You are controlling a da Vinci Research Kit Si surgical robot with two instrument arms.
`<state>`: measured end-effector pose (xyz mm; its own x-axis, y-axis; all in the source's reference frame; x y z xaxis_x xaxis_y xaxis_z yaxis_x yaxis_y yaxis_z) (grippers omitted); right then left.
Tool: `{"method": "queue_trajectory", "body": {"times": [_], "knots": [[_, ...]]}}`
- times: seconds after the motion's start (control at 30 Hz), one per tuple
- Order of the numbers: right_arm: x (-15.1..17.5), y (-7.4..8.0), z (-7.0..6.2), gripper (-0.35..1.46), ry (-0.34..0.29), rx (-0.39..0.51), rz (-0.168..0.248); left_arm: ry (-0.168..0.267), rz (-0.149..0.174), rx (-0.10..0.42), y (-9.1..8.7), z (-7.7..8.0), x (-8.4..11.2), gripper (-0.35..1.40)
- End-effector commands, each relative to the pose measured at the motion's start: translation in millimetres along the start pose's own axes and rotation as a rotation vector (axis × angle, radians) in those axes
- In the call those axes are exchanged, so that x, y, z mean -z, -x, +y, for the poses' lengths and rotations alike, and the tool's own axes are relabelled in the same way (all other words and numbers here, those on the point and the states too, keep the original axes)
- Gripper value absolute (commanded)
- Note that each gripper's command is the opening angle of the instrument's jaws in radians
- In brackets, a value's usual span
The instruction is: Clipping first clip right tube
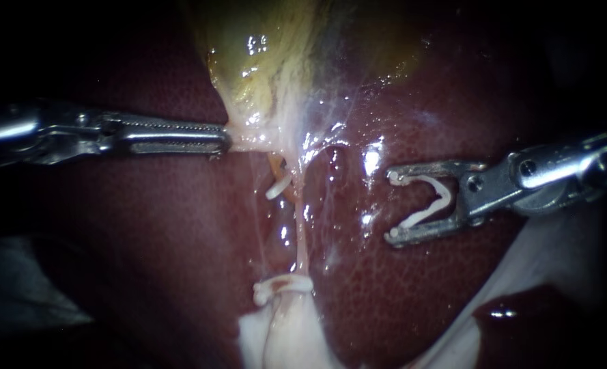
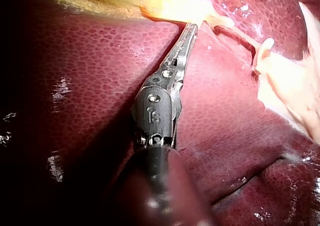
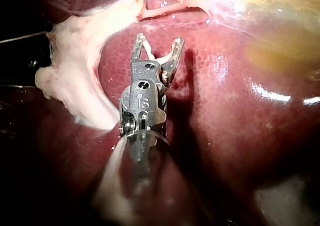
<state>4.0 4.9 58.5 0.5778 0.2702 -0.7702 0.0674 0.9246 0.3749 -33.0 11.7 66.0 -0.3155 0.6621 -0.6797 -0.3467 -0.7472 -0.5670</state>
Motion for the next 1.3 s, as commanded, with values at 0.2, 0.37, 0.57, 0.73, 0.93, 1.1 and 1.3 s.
{"method": "queue_trajectory", "body": {"times": [0.2,0.37,0.57,0.73,0.93,1.1,1.3], "knots": [[-0.1,0.0,0.0,0.49,0.000,0.000,0.000,0.017,-0.002,0.010,-1.8,0.3,2.7,-0.35],[-0.1,0.0,0.0,0.49,0.001,0.000,0.000,0.005,0.023,0.024,-3.8,0.2,5.7,-0.35],[-0.3,-0.2,0.0,0.49,0.002,-0.001,0.000,-0.003,0.056,0.015,-5.4,0.2,8.1,-0.35],[-0.7,-0.4,-0.1,0.49,-0.008,-0.001,0.002,-0.004,0.065,0.002,-6.0,0.7,8.4,-0.35],[-1.8,-0.7,-0.2,0.49,-0.047,-0.002,0.010,-0.005,0.066,-0.004,-6.2,0.8,8.2,-0.35],[-4.1,-1.0,-0.5,0.48,-0.102,-0.049,0.052,-0.007,0.066,-0.003,-6.3,0.8,7.9,-0.35],[-7.5,-1.2,-0.4,0.48,-0.108,-0.185,0.102,-0.008,0.066,-0.002,-6.4,0.9,7.8,-0.35]]}}
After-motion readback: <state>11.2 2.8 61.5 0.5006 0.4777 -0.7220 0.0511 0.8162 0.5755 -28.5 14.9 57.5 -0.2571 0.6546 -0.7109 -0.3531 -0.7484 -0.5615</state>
